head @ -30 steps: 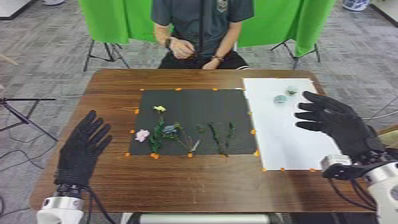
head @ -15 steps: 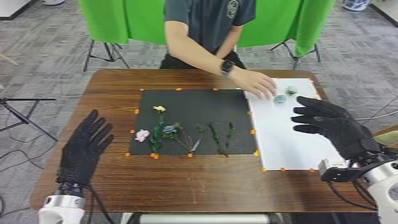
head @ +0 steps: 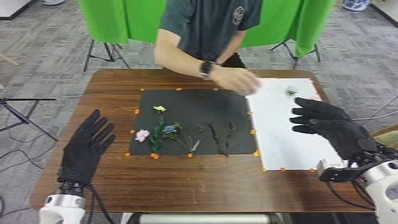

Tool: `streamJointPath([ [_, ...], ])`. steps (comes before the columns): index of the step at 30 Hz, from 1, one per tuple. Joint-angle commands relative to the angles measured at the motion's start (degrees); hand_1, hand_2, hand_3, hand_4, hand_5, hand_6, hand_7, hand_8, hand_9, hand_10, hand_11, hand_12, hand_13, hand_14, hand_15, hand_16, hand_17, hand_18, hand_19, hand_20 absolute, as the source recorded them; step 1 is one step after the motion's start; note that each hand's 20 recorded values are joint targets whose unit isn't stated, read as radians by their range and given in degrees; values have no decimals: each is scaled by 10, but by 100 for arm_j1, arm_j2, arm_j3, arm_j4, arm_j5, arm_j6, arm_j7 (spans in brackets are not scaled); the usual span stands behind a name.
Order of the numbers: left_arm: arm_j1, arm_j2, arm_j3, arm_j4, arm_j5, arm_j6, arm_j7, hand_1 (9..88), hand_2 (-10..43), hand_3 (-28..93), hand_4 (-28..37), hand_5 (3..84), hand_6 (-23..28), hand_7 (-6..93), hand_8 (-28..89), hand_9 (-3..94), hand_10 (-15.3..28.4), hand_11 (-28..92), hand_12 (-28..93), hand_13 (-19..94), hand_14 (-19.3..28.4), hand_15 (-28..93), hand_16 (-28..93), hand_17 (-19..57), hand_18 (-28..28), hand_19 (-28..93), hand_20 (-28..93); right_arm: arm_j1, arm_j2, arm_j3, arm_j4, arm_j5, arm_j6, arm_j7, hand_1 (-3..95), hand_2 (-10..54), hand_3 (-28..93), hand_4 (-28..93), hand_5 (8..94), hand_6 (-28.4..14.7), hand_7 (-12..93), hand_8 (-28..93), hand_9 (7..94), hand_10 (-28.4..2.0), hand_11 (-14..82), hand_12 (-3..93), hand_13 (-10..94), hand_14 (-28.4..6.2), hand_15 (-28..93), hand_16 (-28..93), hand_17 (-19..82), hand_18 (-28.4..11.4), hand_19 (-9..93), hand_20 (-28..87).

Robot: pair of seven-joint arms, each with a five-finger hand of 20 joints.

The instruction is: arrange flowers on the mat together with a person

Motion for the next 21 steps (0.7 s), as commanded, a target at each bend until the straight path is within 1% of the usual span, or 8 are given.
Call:
streamJointPath([
  [1,70,6,-6,22,6,-43,-55,269,-8,682,-268,256,20,174,-97,188,101,171,162,167,118,145,60,-131,194,372,103,-4,-31,-46,-2,50,70,62,299,-65,898,-224,353,-39,171,-104,371,-124,137,221,332,-113,235,262,97,-204,481,275],
  [5,44,1,-7,31,-6,-20,-71,269,-7,681,-269,256,20,175,-98,189,101,172,163,167,118,144,60,-131,194,373,104,26,-25,-74,22,54,52,59,283,-64,901,-223,356,-41,167,-104,372,-127,139,221,331,-116,237,260,95,-206,483,276],
  [6,39,-4,-10,36,-1,-37,-80,269,-6,681,-269,256,20,175,-98,189,101,172,162,168,117,144,60,-131,194,373,104,26,-13,-90,22,59,74,55,282,-64,901,-222,357,-42,166,-104,372,-127,138,221,331,-117,237,259,94,-206,484,276],
  [13,62,16,-17,23,-10,-6,-41,269,-6,680,-268,256,20,175,-98,189,102,172,162,168,117,144,60,-131,194,372,103,25,2,-106,30,54,94,58,277,-65,898,-223,358,-42,161,-99,371,-128,137,220,329,-120,240,255,93,-207,484,276],
  [16,55,25,-10,23,-24,12,-32,269,-7,681,-268,256,20,175,-98,189,102,173,161,168,117,143,60,-131,194,373,103,58,19,-124,43,39,96,45,276,-66,896,-223,359,-43,160,-99,371,-128,137,221,328,-120,241,254,93,-206,484,275],
  [18,29,36,-9,38,-20,-9,-41,269,-7,681,-268,256,20,175,-98,189,102,172,161,168,117,143,60,-131,194,374,103,84,5,-129,53,45,78,44,275,-66,896,-223,359,-43,159,-99,371,-128,137,221,328,-120,241,253,93,-207,484,276],
  [21,40,54,-1,33,-34,19,-12,269,-7,682,-268,256,20,175,-98,189,102,172,161,167,117,143,60,-131,194,373,103,127,25,-159,78,43,71,42,275,-67,894,-225,359,-44,158,-98,372,-129,138,221,328,-120,241,253,93,-207,485,276],
])
